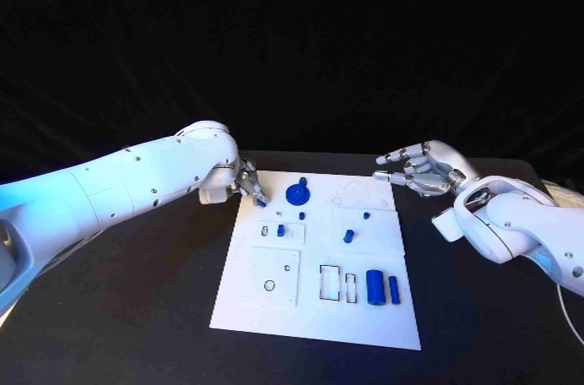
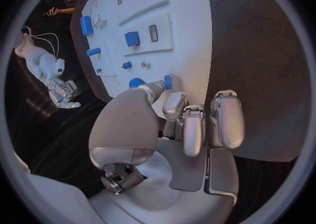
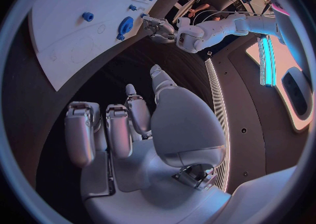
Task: Assemble the parts on the task board
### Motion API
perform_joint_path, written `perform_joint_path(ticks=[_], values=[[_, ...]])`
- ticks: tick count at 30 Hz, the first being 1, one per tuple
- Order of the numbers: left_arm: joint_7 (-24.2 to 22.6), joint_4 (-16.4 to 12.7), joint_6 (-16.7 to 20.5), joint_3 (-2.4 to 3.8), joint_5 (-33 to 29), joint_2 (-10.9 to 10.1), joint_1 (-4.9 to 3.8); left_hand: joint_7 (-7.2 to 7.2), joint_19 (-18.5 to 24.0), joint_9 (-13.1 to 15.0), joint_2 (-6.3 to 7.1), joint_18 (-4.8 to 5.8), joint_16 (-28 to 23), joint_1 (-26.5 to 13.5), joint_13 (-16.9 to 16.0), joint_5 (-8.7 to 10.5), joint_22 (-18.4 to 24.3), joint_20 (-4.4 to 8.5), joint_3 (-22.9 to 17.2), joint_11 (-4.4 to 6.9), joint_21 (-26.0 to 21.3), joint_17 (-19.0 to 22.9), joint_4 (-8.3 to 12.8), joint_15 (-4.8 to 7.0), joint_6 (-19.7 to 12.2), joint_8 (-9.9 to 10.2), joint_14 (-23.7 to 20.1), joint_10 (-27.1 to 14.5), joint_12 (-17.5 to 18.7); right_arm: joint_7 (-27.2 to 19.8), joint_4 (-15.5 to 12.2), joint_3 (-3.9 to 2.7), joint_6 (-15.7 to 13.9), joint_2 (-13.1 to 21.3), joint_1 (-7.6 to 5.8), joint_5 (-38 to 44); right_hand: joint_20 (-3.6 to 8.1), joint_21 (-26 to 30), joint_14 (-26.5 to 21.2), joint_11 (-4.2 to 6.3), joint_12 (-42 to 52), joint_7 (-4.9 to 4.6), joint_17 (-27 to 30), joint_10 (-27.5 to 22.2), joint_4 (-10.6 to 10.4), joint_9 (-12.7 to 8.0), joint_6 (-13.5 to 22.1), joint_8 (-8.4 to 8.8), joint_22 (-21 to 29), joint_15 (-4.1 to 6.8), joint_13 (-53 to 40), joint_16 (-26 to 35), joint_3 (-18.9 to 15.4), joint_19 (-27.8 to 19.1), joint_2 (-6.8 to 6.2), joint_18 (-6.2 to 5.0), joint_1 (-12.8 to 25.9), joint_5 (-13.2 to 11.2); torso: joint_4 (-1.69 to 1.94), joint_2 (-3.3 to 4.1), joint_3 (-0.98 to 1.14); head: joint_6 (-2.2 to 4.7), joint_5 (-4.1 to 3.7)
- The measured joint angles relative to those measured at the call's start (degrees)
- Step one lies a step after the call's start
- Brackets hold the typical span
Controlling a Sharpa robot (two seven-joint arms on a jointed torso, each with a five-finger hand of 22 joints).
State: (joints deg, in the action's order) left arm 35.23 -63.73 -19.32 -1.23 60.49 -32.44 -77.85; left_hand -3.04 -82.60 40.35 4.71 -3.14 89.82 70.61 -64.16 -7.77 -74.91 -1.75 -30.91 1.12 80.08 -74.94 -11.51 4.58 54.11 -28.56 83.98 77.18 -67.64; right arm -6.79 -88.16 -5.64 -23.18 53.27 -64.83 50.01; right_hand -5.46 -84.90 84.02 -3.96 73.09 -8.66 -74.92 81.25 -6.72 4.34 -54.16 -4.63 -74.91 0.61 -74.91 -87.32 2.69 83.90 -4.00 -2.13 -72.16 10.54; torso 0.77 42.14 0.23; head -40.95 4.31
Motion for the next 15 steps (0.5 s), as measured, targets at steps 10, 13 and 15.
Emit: perform_joint_path(ticks=[10,13,15], values=[[-2.0,-8.7,3.7,-0.01,-1.8,-5.7,0.03,-0.12,-0.2,0.2,0.81,0.00,0.0,-1.1,-0.1,0.06,0.0,-0.21,-2.0,0.03,0.0,0.0,1.4,0.00,-0.1,-0.6,0.0,0.4,0.0,0.0,0.0,0.08,0.2,0.2,0.09,0.0,0.00,0.0,0.0,0.00,0.0,0.00,0.0,0.0,0.0,0.0,0.0,0.00,0.0,0.00,0.0,0.0,0.0,0.0,0.00,0.00,0.0,0.0,0.13,-0.10,0.08,0.03,0.02],[-2.7,-12.0,4.9,-0.01,-2.3,-7.6,0.03,-0.12,-0.2,0.2,0.97,-0.01,0.0,-1.2,-0.1,0.06,0.0,-0.21,-2.1,0.04,0.0,0.0,1.5,0.00,-0.1,-0.6,0.0,0.4,0.0,0.0,0.0,0.08,0.3,0.2,0.09,0.0,0.00,0.0,0.0,0.00,0.0,0.00,0.0,0.0,0.0,0.0,0.0,0.00,0.0,0.00,0.0,0.0,0.0,0.0,0.00,0.00,0.0,0.0,0.21,-0.16,0.18,0.03,0.02],[-3.4,-14.4,5.7,-0.09,-2.4,-9.0,0.03,0.00,-0.2,0.3,1.26,0.00,0.0,-1.5,-0.1,0.06,0.0,-0.21,-2.3,0.05,0.0,0.0,1.7,0.00,0.1,-0.6,0.0,0.5,0.0,0.0,0.0,0.10,0.3,0.2,0.10,0.0,0.00,0.0,0.0,0.00,0.0,0.00,0.0,0.0,0.0,0.0,0.0,0.00,0.0,0.00,0.0,0.0,0.0,0.0,0.00,0.00,0.0,0.0,0.28,-0.20,0.23,0.02,0.08]])
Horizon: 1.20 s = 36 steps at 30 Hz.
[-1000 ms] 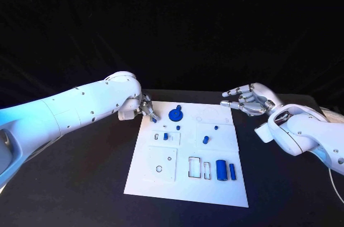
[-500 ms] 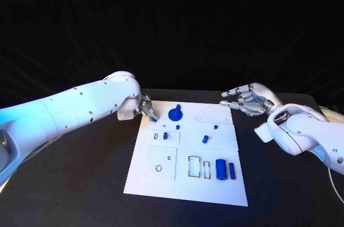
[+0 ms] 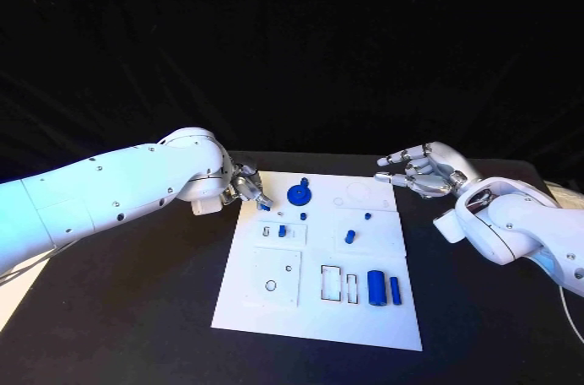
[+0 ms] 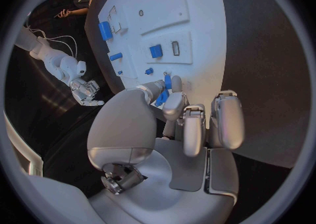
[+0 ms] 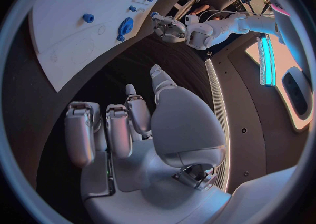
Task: Assemble the parts on the task board
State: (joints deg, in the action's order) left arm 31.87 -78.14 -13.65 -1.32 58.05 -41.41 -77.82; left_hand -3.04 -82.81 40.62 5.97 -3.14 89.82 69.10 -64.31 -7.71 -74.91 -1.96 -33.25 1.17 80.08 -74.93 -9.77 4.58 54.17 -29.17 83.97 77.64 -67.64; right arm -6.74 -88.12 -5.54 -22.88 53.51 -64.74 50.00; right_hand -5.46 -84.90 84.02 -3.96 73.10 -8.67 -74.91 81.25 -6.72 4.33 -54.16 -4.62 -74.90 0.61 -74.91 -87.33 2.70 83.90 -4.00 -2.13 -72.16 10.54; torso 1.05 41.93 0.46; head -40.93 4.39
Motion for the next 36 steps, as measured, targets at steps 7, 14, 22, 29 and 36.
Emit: perform_joint_path(ticks=[7,14,22,29,36], values=[[-2.0,-5.6,2.1,-0.87,1.6,-3.3,0.87,0.01,0.0,0.0,0.46,0.00,0.0,-0.5,0.1,0.11,0.0,0.00,-0.8,0.06,0.0,0.0,0.8,0.00,0.2,-0.2,0.0,0.1,0.0,0.0,0.0,0.02,0.0,0.1,0.03,0.0,0.00,0.0,0.0,0.00,0.0,0.00,0.0,0.0,0.0,0.0,0.0,0.00,0.0,0.00,0.0,0.0,0.0,0.0,0.00,0.00,0.0,0.0,0.18,-0.09,0.05,-0.08,0.16],[-4.0,-8.1,4.3,-1.18,5.4,-4.6,2.13,-0.07,0.0,0.0,0.62,0.00,0.0,-0.6,-0.6,0.27,0.0,0.00,-1.3,0.19,0.2,0.0,0.9,0.00,0.5,-0.2,0.0,0.6,-0.5,0.0,0.0,0.02,0.0,0.1,0.12,0.0,0.00,0.0,0.0,0.00,0.0,0.00,0.0,0.0,0.0,0.0,0.0,0.00,0.0,0.00,0.0,0.0,0.0,0.0,0.00,0.00,0.0,0.0,0.39,-0.24,0.02,-0.39,0.08],[-5.1,-8.6,5.7,-1.30,9.7,-4.6,2.93,0.00,0.0,-0.1,1.08,0.00,0.0,-1.1,-0.8,0.29,0.0,0.00,-1.8,0.37,0.2,0.0,1.5,0.00,0.6,-0.2,0.0,0.8,-0.7,-0.1,0.0,0.02,0.0,0.0,0.23,0.0,0.00,0.0,0.0,0.00,0.0,0.00,0.0,0.0,-0.1,0.0,0.0,0.00,0.0,0.00,0.0,0.2,-0.1,0.0,0.04,0.00,0.0,0.3,0.37,-0.24,-0.01,-0.63,0.23],[-4.9,-8.1,6.1,-1.34,11.7,-3.8,3.77,0.00,-0.2,-0.1,1.22,0.00,0.0,-1.2,-1.0,0.38,0.0,-0.21,-2.0,0.36,0.5,0.0,1.7,0.00,0.6,-0.2,0.0,0.8,-0.7,-0.1,0.0,0.03,0.0,0.0,0.30,0.0,0.00,0.0,0.0,0.00,0.0,0.00,0.0,0.0,-0.2,0.0,0.0,0.00,0.0,0.00,0.0,0.2,-0.2,0.0,0.30,0.00,0.3,0.3,0.36,-0.22,-0.01,-0.88,0.23],[-3.8,-7.3,5.6,-1.36,12.8,-3.0,4.23,0.00,-0.2,-0.2,1.29,0.00,0.0,-1.3,-1.0,0.16,0.0,-0.21,-2.0,0.36,0.5,0.0,1.7,0.00,0.6,-0.2,0.0,0.8,-0.9,-0.1,0.0,0.03,0.0,0.0,0.34,0.0,0.00,0.0,0.0,0.00,0.0,0.00,0.0,0.0,-0.2,0.0,0.0,0.00,0.0,0.00,0.0,0.2,-0.2,0.0,0.30,0.00,0.3,0.3,0.34,-0.21,0.02,-1.05,0.29]])
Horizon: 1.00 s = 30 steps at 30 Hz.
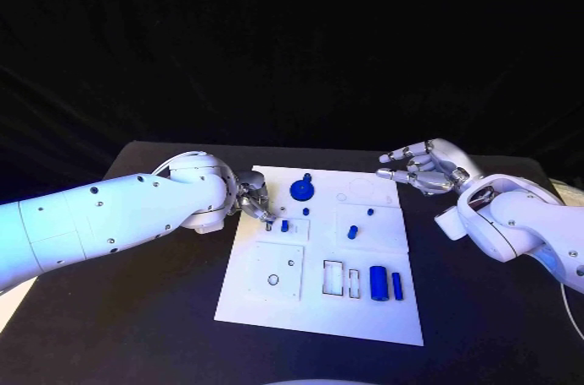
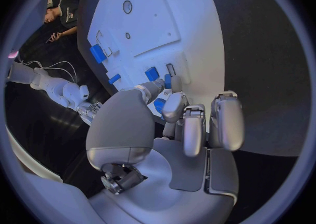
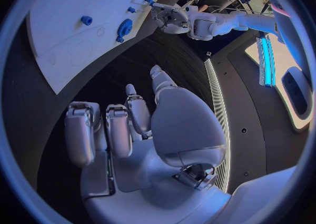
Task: Assemble the parts on the task board
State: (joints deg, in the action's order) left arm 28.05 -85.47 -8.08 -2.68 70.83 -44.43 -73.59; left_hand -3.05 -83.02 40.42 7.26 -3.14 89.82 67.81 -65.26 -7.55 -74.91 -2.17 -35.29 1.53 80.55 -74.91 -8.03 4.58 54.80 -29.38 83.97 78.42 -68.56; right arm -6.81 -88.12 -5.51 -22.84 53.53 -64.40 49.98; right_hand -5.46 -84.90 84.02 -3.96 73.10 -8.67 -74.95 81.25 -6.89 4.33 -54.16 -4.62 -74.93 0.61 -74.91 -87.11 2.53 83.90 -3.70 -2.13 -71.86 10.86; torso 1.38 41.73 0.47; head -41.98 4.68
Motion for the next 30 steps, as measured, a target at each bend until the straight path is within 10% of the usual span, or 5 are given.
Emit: perform_joint_path(ticks=[30], values=[[1.1,0.3,-4.3,0.09,0.4,0.3,0.08,0.10,0.0,-0.2,0.27,0.00,0.0,0.2,-0.1,0.12,0.0,0.00,-0.1,0.00,0.0,0.0,0.2,0.00,0.3,0.0,0.0,0.4,0.0,0.0,-0.1,0.00,0.1,0.0,0.05,0.0,0.00,0.0,0.0,0.00,0.0,0.00,0.0,0.0,0.0,0.0,0.0,0.00,0.0,0.00,0.0,0.0,0.0,0.0,0.00,0.00,0.0,0.0,0.05,-0.03,0.03,-0.35,0.04]])
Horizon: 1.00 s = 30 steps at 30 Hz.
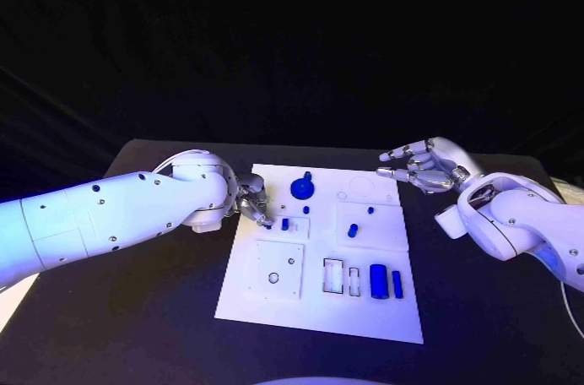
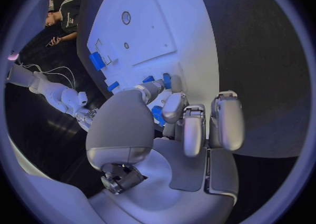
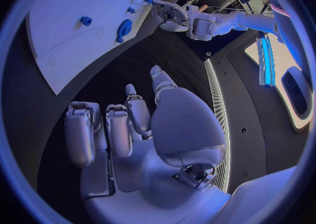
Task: Assemble the parts on the task board
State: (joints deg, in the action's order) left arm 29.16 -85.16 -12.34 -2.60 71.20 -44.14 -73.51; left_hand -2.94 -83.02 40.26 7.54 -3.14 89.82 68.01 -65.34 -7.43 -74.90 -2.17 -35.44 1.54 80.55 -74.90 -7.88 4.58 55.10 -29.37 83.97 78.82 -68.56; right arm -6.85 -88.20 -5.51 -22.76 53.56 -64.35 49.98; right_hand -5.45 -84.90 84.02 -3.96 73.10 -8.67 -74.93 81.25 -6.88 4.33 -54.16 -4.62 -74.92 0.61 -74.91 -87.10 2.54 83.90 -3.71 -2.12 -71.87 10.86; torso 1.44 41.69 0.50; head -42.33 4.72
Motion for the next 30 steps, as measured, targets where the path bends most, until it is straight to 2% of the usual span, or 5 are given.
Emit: perform_joint_path(ticks=[17,20,21,24,30], values=[[0.0,0.2,-0.7,0.03,-0.3,0.2,-0.06,-0.38,0.0,-0.2,-0.19,0.00,0.0,-0.2,-0.3,-0.02,0.0,0.00,-0.4,0.02,0.0,0.0,-0.4,0.00,0.4,0.1,0.0,0.4,-0.2,0.0,-0.1,0.00,0.1,0.1,0.01,0.0,0.00,0.0,0.0,0.00,0.0,0.00,0.0,0.0,0.0,0.0,0.0,0.00,0.0,0.00,0.0,0.0,0.0,0.0,0.00,0.00,0.0,0.0,-0.03,0.03,0.02,-0.18,0.07],[0.3,0.6,-0.6,0.03,-0.8,0.6,-0.06,-0.28,0.0,-0.9,-0.71,0.00,0.0,-2.8,-0.3,-0.02,0.0,0.00,-2.2,0.12,0.0,0.0,-0.1,0.00,1.1,0.1,0.0,0.5,-0.2,0.0,-0.2,0.00,0.1,0.2,0.01,0.0,0.00,0.0,0.0,0.00,0.0,0.00,0.0,0.0,0.0,0.0,0.0,0.00,0.0,0.00,0.0,0.0,0.0,0.0,0.00,0.00,0.0,0.0,-0.03,0.03,0.02,-0.20,0.07],[0.5,0.8,-0.6,0.03,-1.0,0.7,-0.06,-0.29,0.0,-1.2,-0.56,0.00,0.0,-3.6,-0.3,-0.02,0.0,0.00,-3.7,0.12,0.0,0.0,1.3,0.00,1.1,0.1,0.0,0.6,-0.2,0.0,-0.2,0.00,0.1,0.2,0.01,0.0,0.00,0.0,0.0,0.00,0.0,0.00,0.0,0.0,0.1,0.0,0.0,0.00,0.0,0.00,0.0,0.0,-0.1,0.0,0.02,0.00,0.0,0.0,-0.03,0.03,0.02,-0.20,0.07],[1.1,1.3,-0.5,0.01,-1.4,1.2,-0.09,-0.17,-0.2,-2.0,-0.02,0.00,0.0,-5.7,-0.3,-0.02,0.0,0.22,-5.2,0.30,0.0,0.0,2.8,0.00,1.7,0.5,0.0,0.9,-0.2,0.0,-0.2,0.00,0.1,0.2,0.01,0.0,0.00,0.0,0.0,0.00,0.0,0.00,0.0,0.0,0.2,0.1,0.0,0.00,0.0,0.00,0.0,0.0,-0.2,0.0,0.30,0.00,-0.3,0.0,-0.03,0.04,0.02,-0.20,0.07],[2.4,2.0,-0.5,0.00,-2.4,1.8,-0.19,0.53,-0.2,-3.0,0.04,0.00,0.0,-7.2,-0.8,-0.08,0.0,0.22,-4.4,0.41,0.0,0.0,2.0,0.00,2.8,0.6,0.0,1.1,-0.8,0.0,-0.3,0.00,0.1,0.2,0.01,0.0,0.00,0.0,0.0,0.00,0.0,0.00,0.0,0.0,0.2,0.0,0.0,0.00,0.0,0.00,0.0,0.0,-0.2,0.0,0.30,0.00,-0.3,0.0,-0.06,0.04,0.02,-0.32,0.07]])
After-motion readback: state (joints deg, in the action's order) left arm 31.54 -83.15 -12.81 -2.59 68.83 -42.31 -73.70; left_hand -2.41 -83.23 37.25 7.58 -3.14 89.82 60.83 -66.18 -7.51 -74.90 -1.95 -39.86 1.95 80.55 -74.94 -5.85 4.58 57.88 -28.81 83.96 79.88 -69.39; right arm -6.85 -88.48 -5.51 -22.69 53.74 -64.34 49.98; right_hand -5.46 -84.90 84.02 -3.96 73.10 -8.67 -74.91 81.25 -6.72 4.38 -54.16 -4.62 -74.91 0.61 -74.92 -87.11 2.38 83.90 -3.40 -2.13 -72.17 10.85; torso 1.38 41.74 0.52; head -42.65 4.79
